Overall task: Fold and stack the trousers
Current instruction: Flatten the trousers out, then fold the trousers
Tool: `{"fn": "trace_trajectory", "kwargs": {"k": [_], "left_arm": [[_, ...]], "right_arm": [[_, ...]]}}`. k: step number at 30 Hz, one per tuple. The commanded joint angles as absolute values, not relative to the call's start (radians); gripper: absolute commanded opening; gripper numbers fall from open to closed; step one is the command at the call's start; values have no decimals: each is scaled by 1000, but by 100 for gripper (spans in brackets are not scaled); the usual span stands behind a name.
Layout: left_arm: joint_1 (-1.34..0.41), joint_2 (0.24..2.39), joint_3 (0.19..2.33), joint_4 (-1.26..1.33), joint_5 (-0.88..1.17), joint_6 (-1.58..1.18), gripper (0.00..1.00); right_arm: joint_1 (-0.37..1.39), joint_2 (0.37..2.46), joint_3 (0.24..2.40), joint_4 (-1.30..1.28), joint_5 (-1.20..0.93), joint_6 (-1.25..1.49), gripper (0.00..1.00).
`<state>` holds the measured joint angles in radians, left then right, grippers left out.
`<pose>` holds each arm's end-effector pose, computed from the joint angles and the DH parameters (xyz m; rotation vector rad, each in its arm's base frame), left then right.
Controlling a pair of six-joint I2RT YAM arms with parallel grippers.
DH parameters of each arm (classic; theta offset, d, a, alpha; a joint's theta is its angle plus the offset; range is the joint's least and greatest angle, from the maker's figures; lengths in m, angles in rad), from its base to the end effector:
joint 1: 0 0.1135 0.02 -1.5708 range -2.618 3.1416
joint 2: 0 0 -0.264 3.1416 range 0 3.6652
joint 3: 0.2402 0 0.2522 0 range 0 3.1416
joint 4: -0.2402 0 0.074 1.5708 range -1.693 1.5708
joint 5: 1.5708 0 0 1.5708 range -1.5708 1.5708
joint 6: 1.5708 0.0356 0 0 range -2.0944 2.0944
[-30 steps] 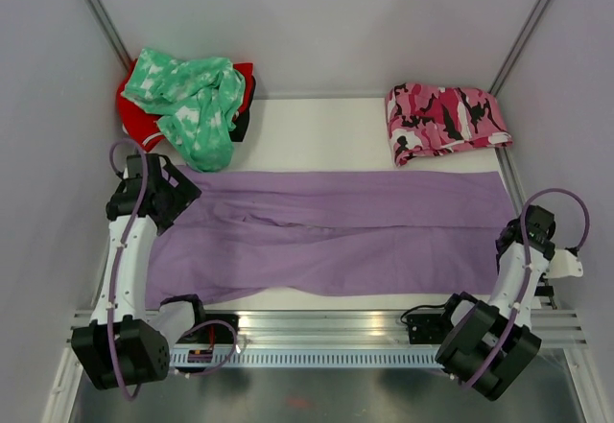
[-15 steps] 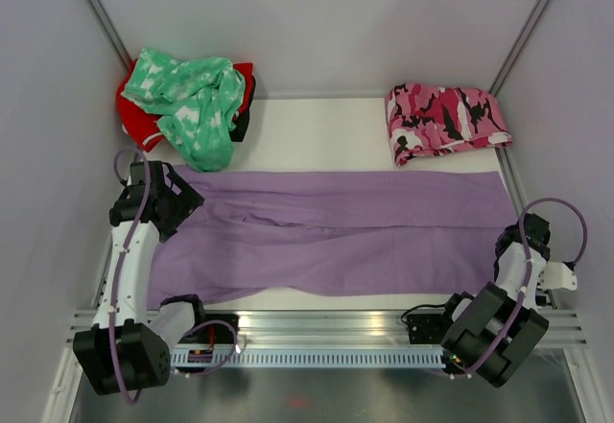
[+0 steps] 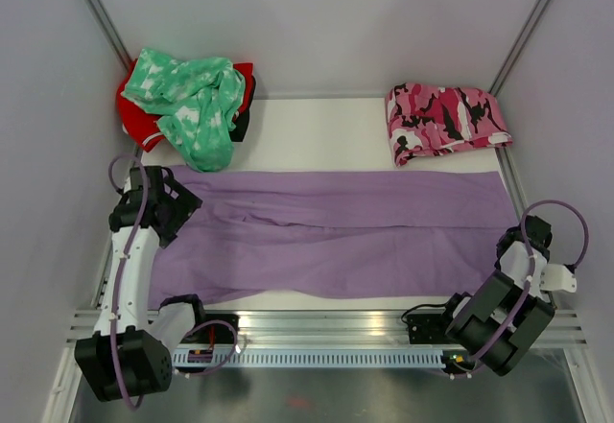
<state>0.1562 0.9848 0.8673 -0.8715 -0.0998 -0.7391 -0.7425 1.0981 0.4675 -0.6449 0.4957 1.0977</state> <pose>0.1816 0.0322 0.2729 -1.1403 2.2867 -0.0976 0.1091 -0.1231 0.1518 2.2138 1.5574 -0.6026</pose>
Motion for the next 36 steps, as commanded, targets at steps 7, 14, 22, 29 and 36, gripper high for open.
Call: {"fn": "trace_trajectory", "kwargs": {"k": [7,14,22,29,36], "left_arm": [[259,982,862,-1075,-279,-1112,95],[380,1060,813,-1187,-469,-1420,92],[724,1132,666,-979,-371,-1226,94],[845,1131,755,-1089,-636,-1169,98],[902,1055,612,-872,-496,-1083,99]], "right_arm": [[-750,1209,503,-614,525,1043,0],[-749,1331,563,-584,535,1026,0],[-747,1404,595,-540,483,996,0],[-749,1408,586,-514,482,985,0],[-749,1398,586,-532,508,991,0]]}}
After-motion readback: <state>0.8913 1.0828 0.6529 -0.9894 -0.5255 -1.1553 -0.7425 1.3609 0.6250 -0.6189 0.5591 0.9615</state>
